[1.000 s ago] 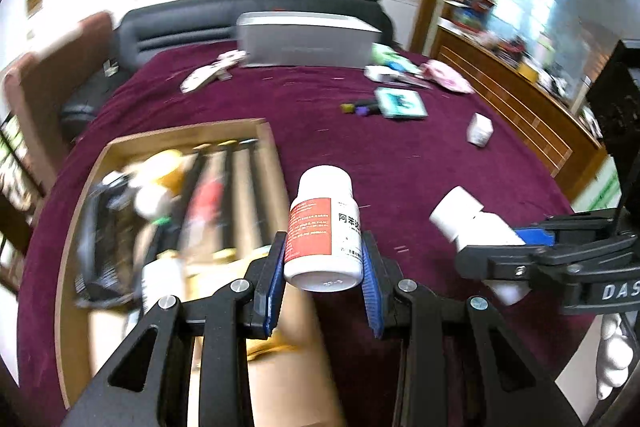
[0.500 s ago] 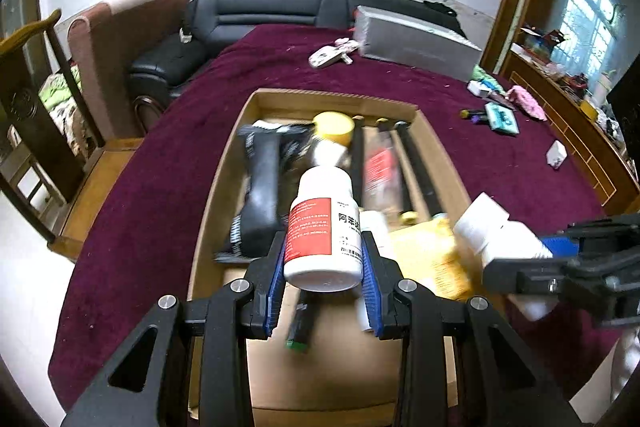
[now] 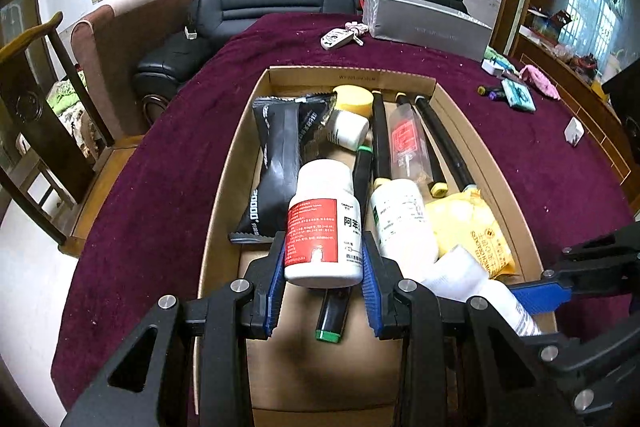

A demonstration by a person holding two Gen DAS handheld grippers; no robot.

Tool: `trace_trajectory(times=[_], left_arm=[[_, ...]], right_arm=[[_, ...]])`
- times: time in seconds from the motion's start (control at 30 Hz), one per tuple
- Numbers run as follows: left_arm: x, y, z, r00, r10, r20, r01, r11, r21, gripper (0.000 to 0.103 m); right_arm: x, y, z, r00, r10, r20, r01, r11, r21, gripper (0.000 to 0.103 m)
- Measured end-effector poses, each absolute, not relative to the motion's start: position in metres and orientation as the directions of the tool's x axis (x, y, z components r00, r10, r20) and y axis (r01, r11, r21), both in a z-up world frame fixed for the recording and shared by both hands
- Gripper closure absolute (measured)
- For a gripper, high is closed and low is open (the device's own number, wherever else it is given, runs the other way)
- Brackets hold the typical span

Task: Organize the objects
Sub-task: 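Carry both pill bottles into the cardboard tray and open both grippers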

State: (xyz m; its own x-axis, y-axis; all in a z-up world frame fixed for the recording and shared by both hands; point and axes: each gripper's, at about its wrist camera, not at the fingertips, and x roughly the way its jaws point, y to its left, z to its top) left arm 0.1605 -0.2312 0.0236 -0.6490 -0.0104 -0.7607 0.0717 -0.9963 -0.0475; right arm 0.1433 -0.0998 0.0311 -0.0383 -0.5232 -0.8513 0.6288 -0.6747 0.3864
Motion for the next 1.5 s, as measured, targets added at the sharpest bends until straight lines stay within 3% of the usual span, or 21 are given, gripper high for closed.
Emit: trace_trajectory(times=[0.4, 1.2, 1.5], left_arm=[[0.161, -0.224, 0.017, -0.639, -0.041, -0.768, 0.069, -0.998, -0.004, 0.074], [0.16, -0.231, 0.017, -0.637, -0.043, -0.77, 0.107, -0.994, -0.033, 0.072], [0.164, -0.236, 0.026, -0.646, -0.056, -0.762, 0.146, -0.988, -0.051, 0.056]], right_arm=[[0.138, -0.099, 0.012, -0.042, -0.492, -0.87, 0.63, -0.689, 0.359, 0.07], [0.137, -0.122, 0.016, -0.085, -0.481, -0.872, 0.652, -0.689, 0.317, 0.07], [0.138, -0.094, 0.026, -0.112, -0.504, -0.857, 0.653, -0.687, 0.319, 0.07]])
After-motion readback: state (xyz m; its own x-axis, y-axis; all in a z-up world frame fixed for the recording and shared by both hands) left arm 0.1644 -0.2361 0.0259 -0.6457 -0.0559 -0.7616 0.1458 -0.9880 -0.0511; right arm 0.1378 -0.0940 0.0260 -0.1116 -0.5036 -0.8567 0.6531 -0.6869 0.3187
